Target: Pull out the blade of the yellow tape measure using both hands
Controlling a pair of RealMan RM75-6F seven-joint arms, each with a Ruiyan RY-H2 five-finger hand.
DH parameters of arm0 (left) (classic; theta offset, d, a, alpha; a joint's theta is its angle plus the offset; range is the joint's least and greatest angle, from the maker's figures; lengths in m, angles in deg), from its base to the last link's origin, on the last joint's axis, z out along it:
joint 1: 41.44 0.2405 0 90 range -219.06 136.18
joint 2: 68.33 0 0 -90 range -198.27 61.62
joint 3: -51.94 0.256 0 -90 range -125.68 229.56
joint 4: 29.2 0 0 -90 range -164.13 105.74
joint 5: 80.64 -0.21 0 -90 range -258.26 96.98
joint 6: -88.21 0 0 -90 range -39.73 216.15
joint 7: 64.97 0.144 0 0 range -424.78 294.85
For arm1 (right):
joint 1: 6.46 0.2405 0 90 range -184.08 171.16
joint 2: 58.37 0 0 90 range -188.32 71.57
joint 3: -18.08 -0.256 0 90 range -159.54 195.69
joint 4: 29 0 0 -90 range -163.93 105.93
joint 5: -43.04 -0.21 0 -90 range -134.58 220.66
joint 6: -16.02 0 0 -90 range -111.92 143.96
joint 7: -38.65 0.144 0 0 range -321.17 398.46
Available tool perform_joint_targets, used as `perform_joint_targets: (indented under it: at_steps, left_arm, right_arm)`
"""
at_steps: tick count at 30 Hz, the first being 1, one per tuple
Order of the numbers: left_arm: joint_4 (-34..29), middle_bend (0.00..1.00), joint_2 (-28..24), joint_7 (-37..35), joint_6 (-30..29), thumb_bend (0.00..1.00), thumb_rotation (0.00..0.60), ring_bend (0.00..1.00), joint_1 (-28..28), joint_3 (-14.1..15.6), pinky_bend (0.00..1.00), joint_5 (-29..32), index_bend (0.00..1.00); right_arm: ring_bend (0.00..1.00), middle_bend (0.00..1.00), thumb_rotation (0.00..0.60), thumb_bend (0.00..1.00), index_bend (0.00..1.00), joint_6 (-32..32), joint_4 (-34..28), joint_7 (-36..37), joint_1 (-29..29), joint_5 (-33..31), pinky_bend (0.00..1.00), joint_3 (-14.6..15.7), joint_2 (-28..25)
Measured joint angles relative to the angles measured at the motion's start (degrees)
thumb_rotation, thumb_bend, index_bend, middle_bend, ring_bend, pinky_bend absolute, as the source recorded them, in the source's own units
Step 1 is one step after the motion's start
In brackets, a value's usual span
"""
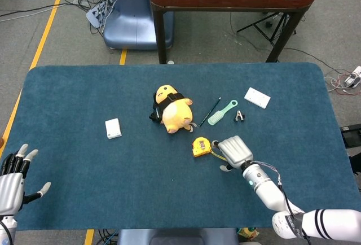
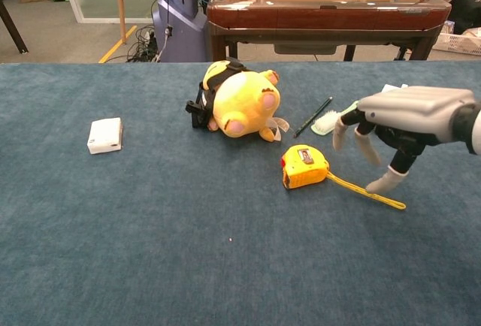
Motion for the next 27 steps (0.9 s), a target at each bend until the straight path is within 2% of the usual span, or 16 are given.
perform_joint_targets:
  at_steps: [3,8,18,27]
  left_arm:
    - [-0.2,0.0,0.0,-0.5,0.1,0.17,0.6,0.0,0.0,0.0,0.0,0.0,0.14]
    - [-0.4,0.0,-0.3,-0.8,0.2,0.17,0.6,0.0,0.2,0.1,0.0,0.5,0.14]
    - [-1.2,0.0,-0.7,-0.2,-0.3,0.17,0.6,0.0,0.6,-0.2,0.0,1.2,0.14]
    - [-1.5,0.0,-0.8,0.2,0.0,0.17,0.6,0.0,0.5,-0.4,0.0,1.4,0.14]
  right_arm:
    - [0.56,0.41,0.6,0.12,0.33,-1.6,1.4,0.9,-0.6,1.5,0.71,-0.9,0.6]
    - [0.48,0.37,0.6,0.12,0.33,-0.6,5.2,1.0,-0.1,1.4,0.64,-1.9,2.8]
    - [0.28,0.22,0.6,0.12,0.19,4.9,12.9,-1.0,3.5,-1.2,0.44,-3.2,8.3]
    - [0.24,0.19,0.6,0.12,0.15,7.8,16.9,-0.5,5.3,-1.1,0.4,-3.5,11.3]
